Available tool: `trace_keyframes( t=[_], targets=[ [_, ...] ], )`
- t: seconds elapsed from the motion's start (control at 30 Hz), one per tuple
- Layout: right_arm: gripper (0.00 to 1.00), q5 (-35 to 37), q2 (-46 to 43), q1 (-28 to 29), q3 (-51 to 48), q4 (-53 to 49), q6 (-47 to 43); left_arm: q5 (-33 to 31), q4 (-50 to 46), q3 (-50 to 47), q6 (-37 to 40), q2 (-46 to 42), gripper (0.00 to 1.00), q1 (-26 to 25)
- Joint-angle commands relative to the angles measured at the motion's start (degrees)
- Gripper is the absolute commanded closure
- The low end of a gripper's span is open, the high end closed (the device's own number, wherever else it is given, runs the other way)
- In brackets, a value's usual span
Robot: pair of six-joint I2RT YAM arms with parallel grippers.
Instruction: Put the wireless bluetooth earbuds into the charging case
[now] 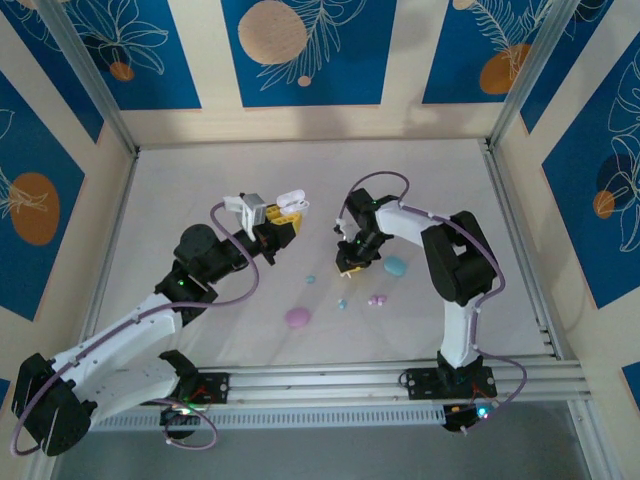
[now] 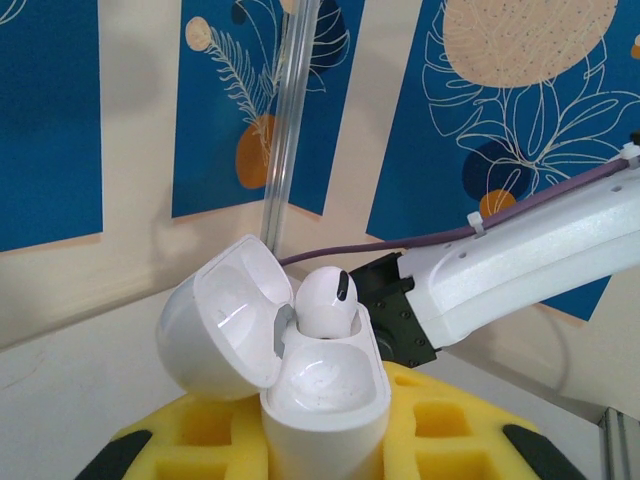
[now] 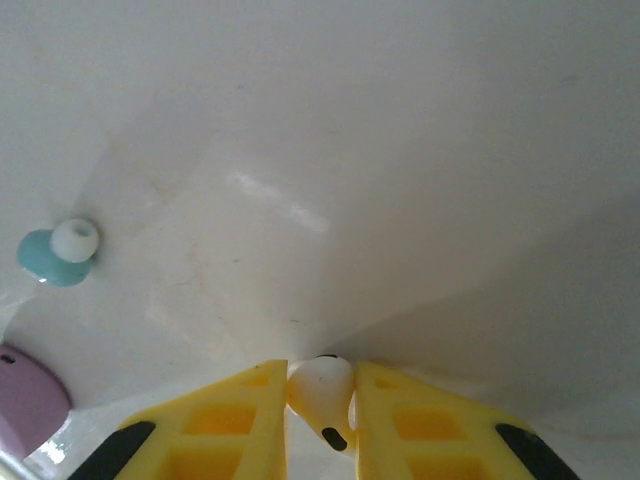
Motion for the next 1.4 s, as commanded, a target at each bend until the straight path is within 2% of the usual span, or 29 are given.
trace_keyframes(
  t=[0.0, 0.23, 0.47, 0.73, 1.07, 1.27, 1.37],
  targets=[
    [0.79, 9.4, -3.2, -0.3, 0.6, -2.3, 3.8, -0.2, 1.7, 0.6, -0.4, -1.4, 0.86, -0.5],
    [0.79, 25.7, -1.7, 1.0, 3.0, -4.0, 5.2, -1.4, 1.4, -0.2, 0.3, -3.0, 0.87, -0.4],
    [0.78, 31.2, 0.3, 4.7, 3.3, -2.9, 7.3, -2.4, 1.1, -0.6, 0.7, -4.2, 0.87, -0.5],
    [0.74, 32.3, 1.5, 9.1, 3.0, -3.0, 10.6, -2.8, 1.0, -0.9, 0.8, -4.8, 0.87, -0.5],
    [0.64, 28.9, 1.1, 11.2, 4.9, -5.5, 12.6, -3.1, 1.4, -1.5, 0.8, -4.6, 0.86, -0.5],
    [0.59, 25.1, -3.1, 8.8, 4.2, -4.6, 11.2, -3.0, 1.3, -1.5, 0.8, -4.6, 0.86, -0.5],
    [0.57, 19.2, -4.7, 5.7, 3.4, -2.2, 8.7, -3.0, 1.5, -1.8, 0.6, -4.5, 0.86, -0.5]
  ],
)
